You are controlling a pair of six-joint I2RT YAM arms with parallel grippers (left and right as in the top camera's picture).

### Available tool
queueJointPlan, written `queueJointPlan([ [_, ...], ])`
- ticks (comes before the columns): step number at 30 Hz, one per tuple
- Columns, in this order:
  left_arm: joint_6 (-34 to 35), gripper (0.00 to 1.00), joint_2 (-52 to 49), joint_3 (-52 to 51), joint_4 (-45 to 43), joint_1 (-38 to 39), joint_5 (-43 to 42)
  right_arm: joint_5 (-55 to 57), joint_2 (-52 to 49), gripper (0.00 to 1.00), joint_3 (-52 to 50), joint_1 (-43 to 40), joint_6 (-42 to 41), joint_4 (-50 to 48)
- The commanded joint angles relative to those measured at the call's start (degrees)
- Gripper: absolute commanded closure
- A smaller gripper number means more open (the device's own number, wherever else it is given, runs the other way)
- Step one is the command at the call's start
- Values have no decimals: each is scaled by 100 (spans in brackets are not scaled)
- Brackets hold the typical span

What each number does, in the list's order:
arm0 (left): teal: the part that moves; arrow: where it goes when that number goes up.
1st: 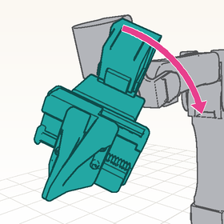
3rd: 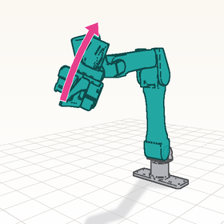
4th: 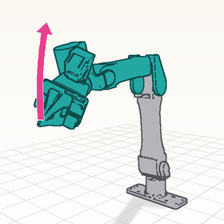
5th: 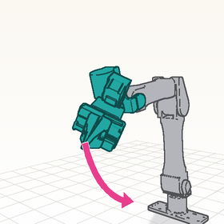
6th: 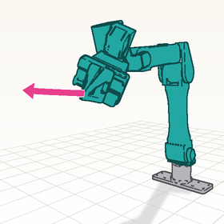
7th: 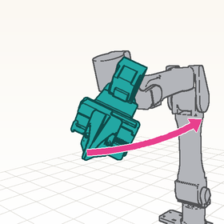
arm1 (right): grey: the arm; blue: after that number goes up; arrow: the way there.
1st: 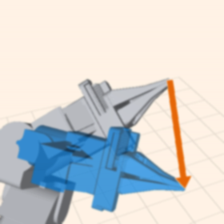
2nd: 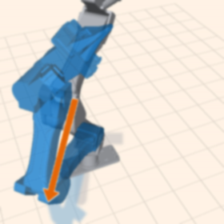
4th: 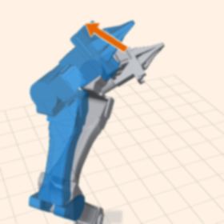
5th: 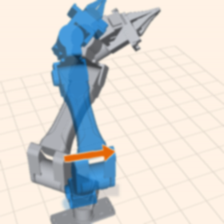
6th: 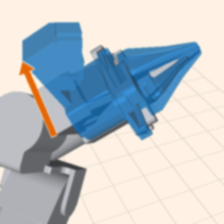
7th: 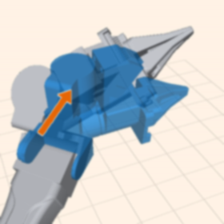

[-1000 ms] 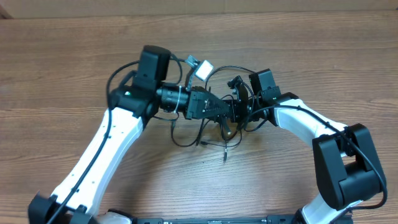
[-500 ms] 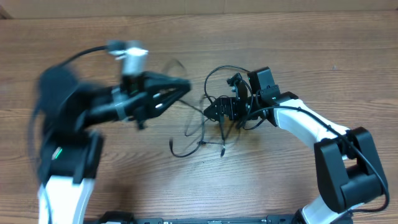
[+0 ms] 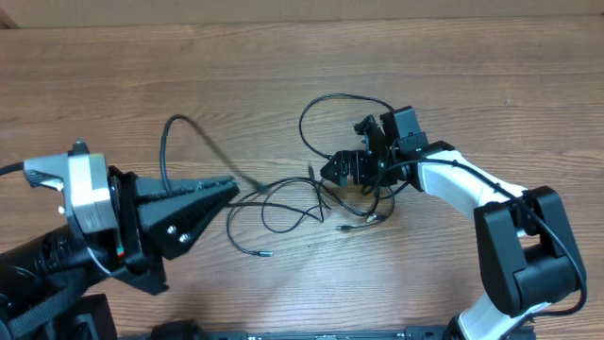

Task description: Untangle cables

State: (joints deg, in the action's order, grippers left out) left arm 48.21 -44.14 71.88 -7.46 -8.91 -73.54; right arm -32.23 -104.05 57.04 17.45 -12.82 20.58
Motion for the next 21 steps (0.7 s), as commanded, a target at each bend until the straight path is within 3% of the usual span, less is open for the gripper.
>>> queueJointPlan([
  [1,164,96,26,28,208,-177,-39,59,-44,0,-35,-66,37,7],
  [5,-223,96,24,28,887,-238,-42,-162,-42,0,35,-83,39,144],
  [11,-1561,96,17,28,2765,-238,400,-365,-2,0,138,-101,83,341],
  [16,-2505,96,-42,28,4725,-238,1941,-190,11,0,138,-328,81,455],
  [21,-2688,96,-247,28,6157,-232,3753,323,11,0,138,-761,44,717],
])
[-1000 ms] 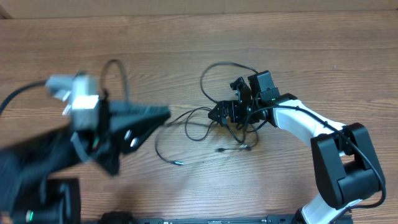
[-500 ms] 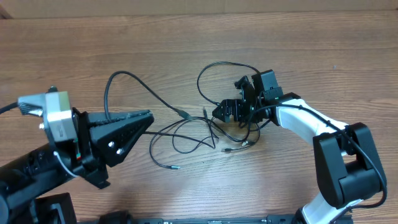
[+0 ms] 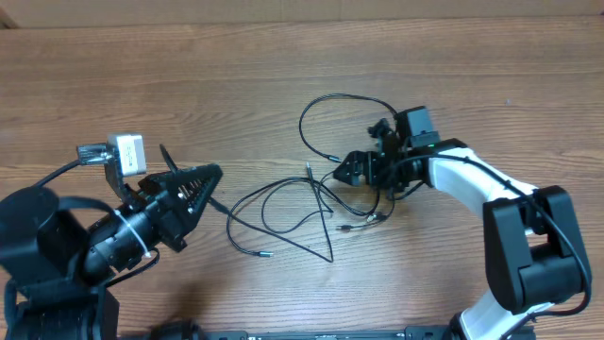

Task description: Untangle cables

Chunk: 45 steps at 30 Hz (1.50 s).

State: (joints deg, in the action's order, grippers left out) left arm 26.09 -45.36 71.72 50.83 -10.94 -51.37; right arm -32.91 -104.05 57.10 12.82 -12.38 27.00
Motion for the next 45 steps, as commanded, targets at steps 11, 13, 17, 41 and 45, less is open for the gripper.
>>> queueJointPlan([
  [11,-560,96,-1272,39,1836,-11,2542,933,11,0,122,-813,-116,328],
  [13,-636,96,-1537,39,1954,63,2531,931,11,0,122,-789,-118,313],
  [17,-695,96,-2107,37,2111,463,2476,931,11,0,122,-741,-118,310],
  [41,-680,96,-5292,37,981,3956,2802,931,11,0,122,-737,-118,308],
  [45,-638,95,-5733,37,955,4089,2800,929,11,0,122,-737,-118,308],
])
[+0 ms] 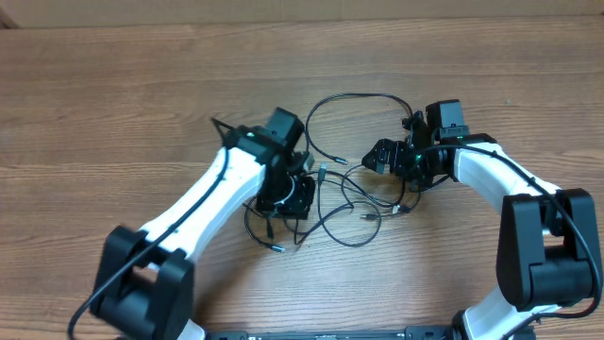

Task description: Untangle cables

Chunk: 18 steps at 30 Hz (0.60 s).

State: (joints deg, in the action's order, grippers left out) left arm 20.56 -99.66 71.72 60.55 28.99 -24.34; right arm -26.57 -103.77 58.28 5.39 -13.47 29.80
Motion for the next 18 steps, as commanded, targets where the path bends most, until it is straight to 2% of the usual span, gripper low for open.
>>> queueJointPlan([
  [1,-83,96,-391,37,-31,116,96,297,-17,0,4,7,-9,28],
  [7,-31,96,-789,37,-299,179,96,295,-17,0,4,7,-9,28],
  [18,179,94,-826,37,-551,179,103,295,-17,0,4,9,-9,28],
])
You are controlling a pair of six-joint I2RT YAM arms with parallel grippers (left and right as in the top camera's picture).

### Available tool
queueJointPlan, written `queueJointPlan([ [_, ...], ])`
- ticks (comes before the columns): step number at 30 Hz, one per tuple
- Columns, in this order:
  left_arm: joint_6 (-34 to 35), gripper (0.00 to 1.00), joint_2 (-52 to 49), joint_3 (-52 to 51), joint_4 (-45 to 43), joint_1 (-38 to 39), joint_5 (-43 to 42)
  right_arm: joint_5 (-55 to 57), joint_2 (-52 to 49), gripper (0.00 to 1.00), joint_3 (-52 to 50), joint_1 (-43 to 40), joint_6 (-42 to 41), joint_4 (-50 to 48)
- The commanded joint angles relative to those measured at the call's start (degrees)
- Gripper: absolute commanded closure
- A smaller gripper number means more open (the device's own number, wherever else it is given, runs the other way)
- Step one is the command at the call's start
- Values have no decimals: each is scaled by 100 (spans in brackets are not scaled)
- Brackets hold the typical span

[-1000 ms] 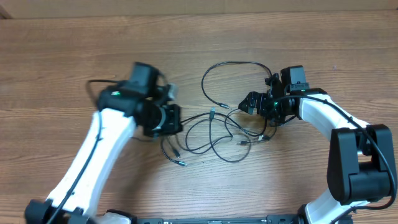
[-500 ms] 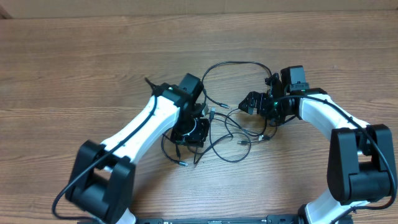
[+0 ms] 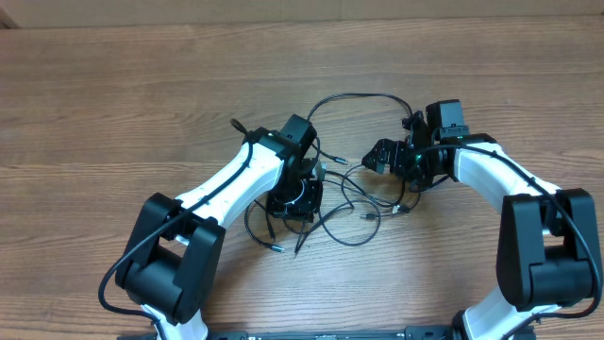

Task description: Untangle cables

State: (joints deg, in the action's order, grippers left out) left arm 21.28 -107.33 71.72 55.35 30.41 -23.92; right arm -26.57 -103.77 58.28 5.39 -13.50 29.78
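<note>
Several thin black cables [image 3: 344, 203] lie tangled at the middle of the wooden table, with one wide loop [image 3: 351, 96] reaching toward the far side. Loose plug ends lie at the near side of the tangle [image 3: 276, 249]. My left gripper [image 3: 294, 200] points down into the left part of the tangle, and its dark fingers hide whether they are open or shut. At the tangle's right side my right gripper [image 3: 379, 157] is shut on a cable strand just above the table.
The wooden table [image 3: 113, 113] stretches around the tangle on all sides. My two white arms come in from the near edge, one on each side of the cables.
My left gripper has shifted a little to the right over the left part of the tangle. The right gripper and the cables look unchanged.
At first my left gripper was raised at the far left with a cable strand at its tip, and my right gripper held the tangle's right side. Then the left was drawn back. Later it was down on the tangle, and the right had moved rightward with its strand.
</note>
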Motion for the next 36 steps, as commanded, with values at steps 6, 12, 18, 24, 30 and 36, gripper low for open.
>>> queueJointPlan([
  [6,114,91,-59,37,-186,37,63,295,-17,0,4,7,-7,33],
  [12,476,86,-59,37,-258,39,474,295,-17,0,4,7,-7,33],
  [18,468,62,-59,37,-243,39,505,295,-17,0,4,9,-7,31],
  [24,468,60,85,162,295,-20,1067,295,-17,0,7,9,-7,33],
  [30,522,49,651,730,1113,-98,1910,282,-17,0,7,7,-9,13],
  [36,879,27,1058,1034,1252,-70,2203,251,-17,0,7,11,-7,13],
])
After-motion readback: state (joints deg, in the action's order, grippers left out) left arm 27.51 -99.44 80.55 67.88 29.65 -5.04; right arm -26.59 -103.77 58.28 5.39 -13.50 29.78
